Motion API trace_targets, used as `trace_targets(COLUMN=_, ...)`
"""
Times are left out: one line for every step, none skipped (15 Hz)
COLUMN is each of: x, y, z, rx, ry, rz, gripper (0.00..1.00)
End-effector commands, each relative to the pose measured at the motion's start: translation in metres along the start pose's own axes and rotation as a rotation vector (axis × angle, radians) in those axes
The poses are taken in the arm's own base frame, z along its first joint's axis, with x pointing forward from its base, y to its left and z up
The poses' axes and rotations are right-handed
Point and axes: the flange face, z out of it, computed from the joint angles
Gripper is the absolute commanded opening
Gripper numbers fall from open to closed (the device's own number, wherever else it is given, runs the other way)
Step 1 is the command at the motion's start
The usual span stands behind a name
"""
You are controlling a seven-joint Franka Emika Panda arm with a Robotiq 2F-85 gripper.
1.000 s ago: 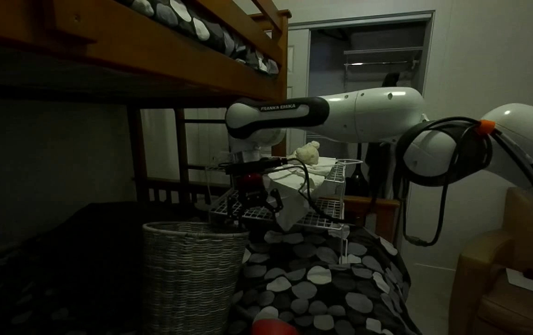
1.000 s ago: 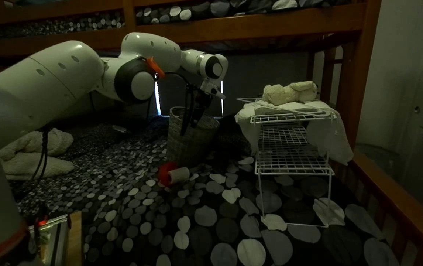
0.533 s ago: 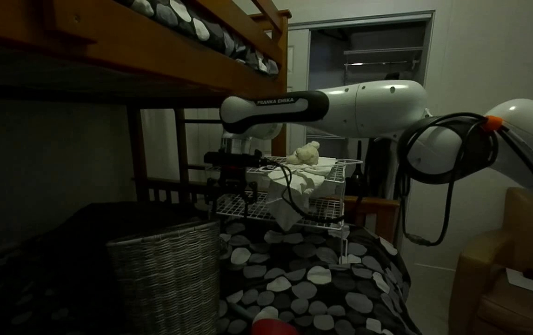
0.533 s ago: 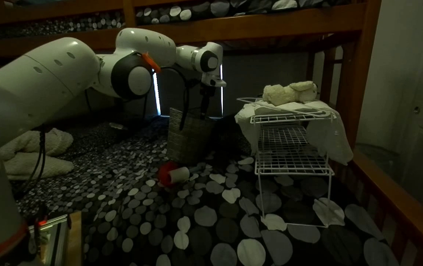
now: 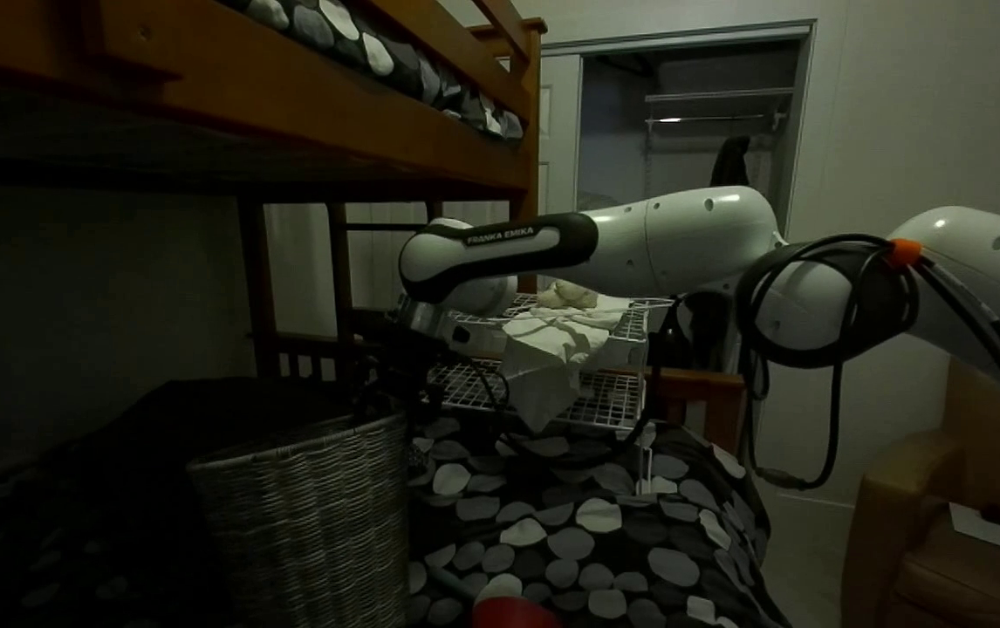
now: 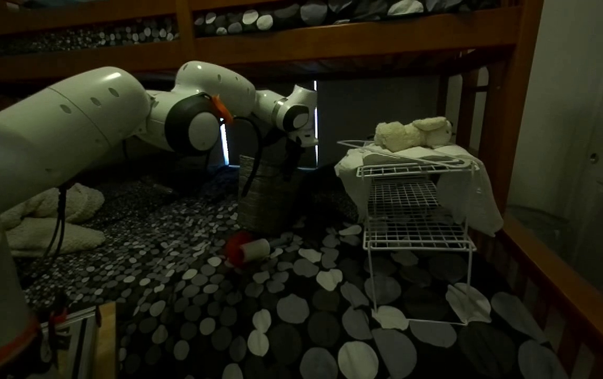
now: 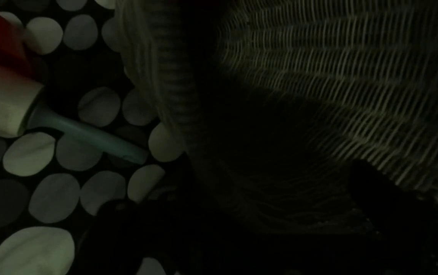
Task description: Move the basket to the left
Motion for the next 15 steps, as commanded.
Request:
trace_targets(x=-0.007, y=0.014, z=0.018, rx=-0.054, ry=-0.123, rz=-0.039, gripper=1.0)
trace_targets(x=-0.008, y=0.017, z=0.018, rx=-0.065, ry=-0.155, rz=-0.067, gripper=0.75)
trace_targets(x=-0.006, y=0.02, z=0.017, rx=-0.08, ry=-0.17, rz=-0.106, gripper=0.74)
trace_targets(x=-0.003, y=0.024, z=0.013, rx=-0.098, ry=-0.172, rz=-0.14, gripper=0.66)
trace_targets(x=0.003, y=0.027, z=0.009, rx=-0.105, ry=-0.163, rz=-0.178, gripper=0.58)
trace_targets(x=0.007, y=0.029, z=0.005, rx=-0.11, ry=-0.159, rz=-0.208, gripper=0.5)
trace_targets(x=0.01, y=0.029, z=0.0, rx=-0.108, ry=-0.152, rz=-0.233, gripper=0.42)
trace_targets(x=0.013, y=0.03, z=-0.001, rx=-0.102, ry=-0.15, rz=-0.245, gripper=0.35)
trace_targets(x=0.013, y=0.023, z=0.004, rx=-0.084, ry=-0.134, rz=-0.208, gripper=0.26)
trace_targets(x=0.015, y=0.024, z=0.003, rx=-0.081, ry=-0.133, rz=-0.211, gripper=0.44)
trace_targets(x=0.015, y=0.024, z=0.002, rx=-0.081, ry=-0.132, rz=-0.211, gripper=0.37)
trace_targets(x=0.015, y=0.024, z=0.002, rx=-0.082, ry=-0.132, rz=-0.211, gripper=0.3)
trace_targets(x=0.015, y=0.023, z=0.003, rx=-0.081, ry=-0.132, rz=-0.212, gripper=0.26)
trace_targets(x=0.014, y=0.023, z=0.002, rx=-0.081, ry=-0.132, rz=-0.212, gripper=0.26)
trace_targets(x=0.014, y=0.023, z=0.002, rx=-0.081, ry=-0.132, rz=-0.212, gripper=0.26)
